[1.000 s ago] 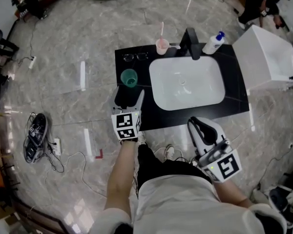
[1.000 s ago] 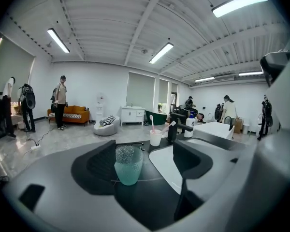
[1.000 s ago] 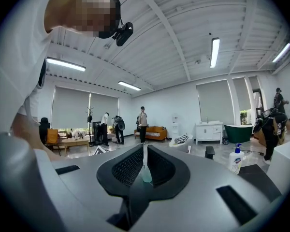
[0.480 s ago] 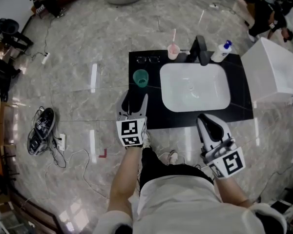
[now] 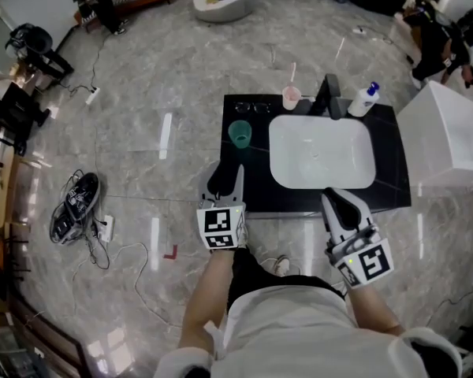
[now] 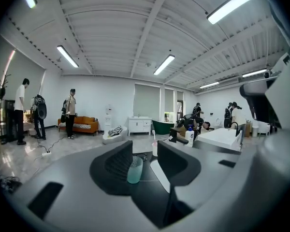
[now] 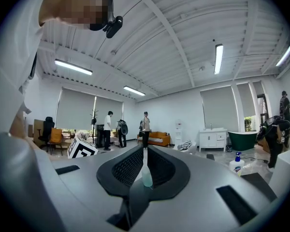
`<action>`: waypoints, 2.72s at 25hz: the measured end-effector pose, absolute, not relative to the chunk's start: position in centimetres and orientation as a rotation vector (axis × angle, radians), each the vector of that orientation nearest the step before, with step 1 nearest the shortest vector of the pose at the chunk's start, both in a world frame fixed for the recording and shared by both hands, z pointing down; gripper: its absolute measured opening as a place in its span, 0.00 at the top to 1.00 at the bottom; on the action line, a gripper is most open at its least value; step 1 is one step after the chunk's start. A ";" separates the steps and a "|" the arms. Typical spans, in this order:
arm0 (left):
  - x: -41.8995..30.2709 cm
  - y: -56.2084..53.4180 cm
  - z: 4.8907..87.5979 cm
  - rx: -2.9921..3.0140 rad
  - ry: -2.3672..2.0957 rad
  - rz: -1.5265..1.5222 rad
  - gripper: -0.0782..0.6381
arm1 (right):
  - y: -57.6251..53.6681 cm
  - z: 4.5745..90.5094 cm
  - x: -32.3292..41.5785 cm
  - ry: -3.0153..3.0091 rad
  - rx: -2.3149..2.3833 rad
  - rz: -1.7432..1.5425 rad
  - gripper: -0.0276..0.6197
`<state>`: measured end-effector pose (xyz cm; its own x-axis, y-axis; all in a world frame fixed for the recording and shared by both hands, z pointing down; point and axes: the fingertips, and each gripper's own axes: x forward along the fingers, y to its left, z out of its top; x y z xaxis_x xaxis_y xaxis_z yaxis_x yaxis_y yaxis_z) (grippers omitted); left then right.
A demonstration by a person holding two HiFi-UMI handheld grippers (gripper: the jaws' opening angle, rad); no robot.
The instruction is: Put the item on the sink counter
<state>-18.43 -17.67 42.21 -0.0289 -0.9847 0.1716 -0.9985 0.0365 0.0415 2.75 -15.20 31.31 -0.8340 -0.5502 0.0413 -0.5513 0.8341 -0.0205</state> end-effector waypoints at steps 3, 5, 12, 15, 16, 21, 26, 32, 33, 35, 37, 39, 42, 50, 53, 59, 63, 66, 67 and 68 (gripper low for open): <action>-18.0 -16.5 40.6 2.088 -2.181 0.106 0.69 | -15.0 31.1 2.9 -2.990 0.880 0.039 0.88; -17.9 -15.7 39.9 2.084 -2.200 0.090 0.72 | -14.9 31.0 3.1 -2.994 0.878 0.033 0.88; -17.6 -13.2 38.1 2.080 -2.241 0.068 0.78 | -15.1 31.0 4.0 -2.999 0.881 0.016 0.88; -17.6 -12.1 37.6 2.065 -2.264 0.063 0.81 | -15.3 31.0 4.6 -3.001 0.898 0.009 0.88; -17.6 -11.7 37.5 2.059 -2.271 0.062 0.82 | -15.3 30.9 4.8 -3.001 0.903 0.007 0.88; -17.2 -10.4 36.7 2.054 -2.286 0.055 0.86 | -15.3 30.7 5.4 -3.002 0.909 -0.021 0.88; -16.5 -8.7 36.6 2.039 -2.298 0.086 0.89 | -15.1 30.7 6.3 -2.998 0.933 -0.023 0.88; -16.0 -6.9 35.0 2.052 -2.308 0.054 0.89 | -15.3 30.6 7.4 -2.987 0.960 -0.035 0.88; -16.0 -6.6 34.9 2.050 -2.308 0.048 0.89 | -15.4 30.5 7.6 -2.986 0.964 -0.037 0.88; -16.0 -6.0 34.6 2.047 -2.306 0.033 0.89 | -15.5 30.4 7.8 -2.983 0.973 -0.042 0.88; -15.9 -5.3 34.2 2.048 -2.307 0.026 0.89 | -15.6 30.4 8.0 -2.981 0.982 -0.043 0.88; -15.8 -4.6 33.6 2.047 -2.312 0.019 0.89 | -15.7 30.4 8.2 -2.980 0.991 -0.038 0.88; -15.5 -3.6 33.2 2.046 -2.313 0.002 0.89 | -15.5 30.5 8.2 -2.981 0.992 -0.029 0.88; -14.1 -3.2 33.1 2.074 -2.283 -0.009 0.89 | -14.8 31.2 7.4 -2.996 0.951 -0.005 0.88; -14.0 -3.2 33.4 2.082 -2.269 -0.013 0.89 | -14.6 31.2 7.1 -3.000 0.941 -0.009 0.88; -13.9 -3.5 33.6 2.085 -2.242 -0.016 0.89 | -14.6 31.6 6.9 -2.989 0.940 -0.003 0.88; -13.8 -3.6 34.0 2.108 -2.227 -0.030 0.89 | -14.4 31.3 6.5 -2.995 0.935 -0.006 0.88; -13.3 -4.1 34.2 2.120 -2.205 -0.047 0.89 | -14.3 30.9 6.5 -3.000 0.935 -0.024 0.88; -13.1 -4.2 34.3 2.125 -2.197 -0.050 0.89 | -14.3 30.8 6.7 -2.999 0.937 -0.029 0.88; -12.8 -4.4 34.3 2.130 -2.188 -0.053 0.89 | -14.2 30.8 6.8 -2.997 0.940 -0.032 0.88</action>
<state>-12.78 -4.37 34.31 -0.0252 -0.9989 0.0383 -0.9959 0.0284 0.0854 6.81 -14.23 30.77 -0.8208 -0.5712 -0.0059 -0.5712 0.8206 0.0198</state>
